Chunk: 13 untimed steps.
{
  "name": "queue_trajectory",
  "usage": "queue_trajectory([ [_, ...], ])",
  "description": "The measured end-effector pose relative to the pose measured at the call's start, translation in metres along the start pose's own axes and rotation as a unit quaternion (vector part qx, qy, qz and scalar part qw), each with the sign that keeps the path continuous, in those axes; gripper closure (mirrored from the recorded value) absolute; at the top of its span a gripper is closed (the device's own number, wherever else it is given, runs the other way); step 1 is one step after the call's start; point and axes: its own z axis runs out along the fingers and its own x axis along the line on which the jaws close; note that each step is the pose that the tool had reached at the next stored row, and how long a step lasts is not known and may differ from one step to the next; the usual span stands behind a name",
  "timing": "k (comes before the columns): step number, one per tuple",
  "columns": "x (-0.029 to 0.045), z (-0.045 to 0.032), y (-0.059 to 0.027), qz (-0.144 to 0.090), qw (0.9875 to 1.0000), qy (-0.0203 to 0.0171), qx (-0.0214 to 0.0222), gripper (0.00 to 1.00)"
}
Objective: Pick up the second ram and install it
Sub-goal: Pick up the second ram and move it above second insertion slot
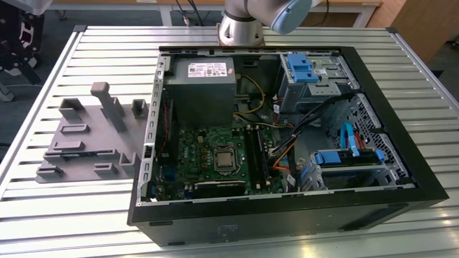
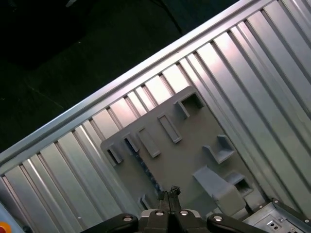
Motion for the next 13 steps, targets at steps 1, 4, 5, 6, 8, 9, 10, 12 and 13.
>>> queue_trajectory([
  [1,0.0000,0.0000,0.0000,-0.004,1.0000,0.0001,0.0000,0.89],
  [4,0.0000,0.0000,0.0000,-0.017,0.9999,0.0003,0.0003,0.89],
  [5,0.0000,0.0000,0.0000,-0.021,0.9998,0.0003,0.0004,0.89],
  [6,0.0000,0.0000,0.0000,-0.026,0.9997,0.0003,0.0007,0.89],
  [8,0.0000,0.0001,0.0000,-0.031,0.9995,0.0004,0.0020,0.89],
  [9,0.0000,0.0001,0.0000,-0.033,0.9994,0.0004,0.0023,0.89],
  [10,0.0000,0.0001,0.0000,-0.036,0.9993,0.0004,0.0024,0.89],
  [12,0.0000,0.0001,0.0000,-0.043,0.9991,0.0004,0.0027,0.89],
  [13,0.0000,0.0001,0.0000,-0.045,0.9990,0.0003,0.0031,0.89],
])
